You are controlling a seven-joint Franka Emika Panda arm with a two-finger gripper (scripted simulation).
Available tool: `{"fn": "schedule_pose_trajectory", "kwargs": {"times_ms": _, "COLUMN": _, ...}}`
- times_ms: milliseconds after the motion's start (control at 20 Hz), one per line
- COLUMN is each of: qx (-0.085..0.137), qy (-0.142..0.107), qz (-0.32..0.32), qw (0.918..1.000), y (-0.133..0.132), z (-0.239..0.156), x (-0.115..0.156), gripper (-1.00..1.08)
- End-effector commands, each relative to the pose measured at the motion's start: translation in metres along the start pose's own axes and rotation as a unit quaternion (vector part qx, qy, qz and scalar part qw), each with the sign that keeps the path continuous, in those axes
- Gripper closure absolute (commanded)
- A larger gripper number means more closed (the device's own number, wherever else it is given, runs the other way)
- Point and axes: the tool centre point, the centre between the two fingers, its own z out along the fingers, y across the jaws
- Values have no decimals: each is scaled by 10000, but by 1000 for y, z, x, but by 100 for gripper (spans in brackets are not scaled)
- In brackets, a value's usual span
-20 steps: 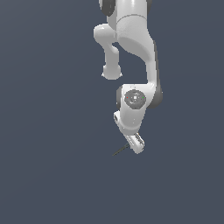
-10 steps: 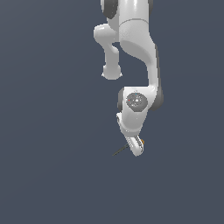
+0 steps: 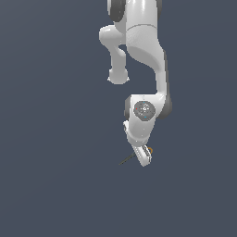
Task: Pick up the object and move it to a goal position.
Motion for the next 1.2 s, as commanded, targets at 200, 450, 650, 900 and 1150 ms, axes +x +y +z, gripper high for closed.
{"fn": "schedule_pose_trajectory", "kwargs": {"times_ms": 200, "qx": -6, "qy": -1, "qz": 15, "qw": 10000, "y": 1, "z": 31, "x": 0, "gripper": -92}}
{"fn": "schedule_pose_trajectory", "kwargs": {"times_ms": 450, "qx": -6, "qy": -1, "qz": 18, "qw": 10000, "y": 0, "z": 39, "x": 0, "gripper": -92}}
{"fn": "schedule_pose_trajectory", "kwargs": {"times_ms": 650, "qx": -6, "qy": -1, "qz": 18, "qw": 10000, "y": 0, "z": 39, "x": 0, "gripper": 108}}
{"fn": "schedule_pose_trajectory", "kwargs": {"times_ms": 900, "qx": -6, "qy": -1, "qz": 18, "qw": 10000, "y": 0, "z": 39, "x": 0, "gripper": 108}}
{"fn": "schedule_pose_trajectory", "kwargs": {"times_ms": 1150, "qx": -6, "qy": 4, "qz": 29, "qw": 10000, "y": 1, "z": 37, "x": 2, "gripper": 108}}
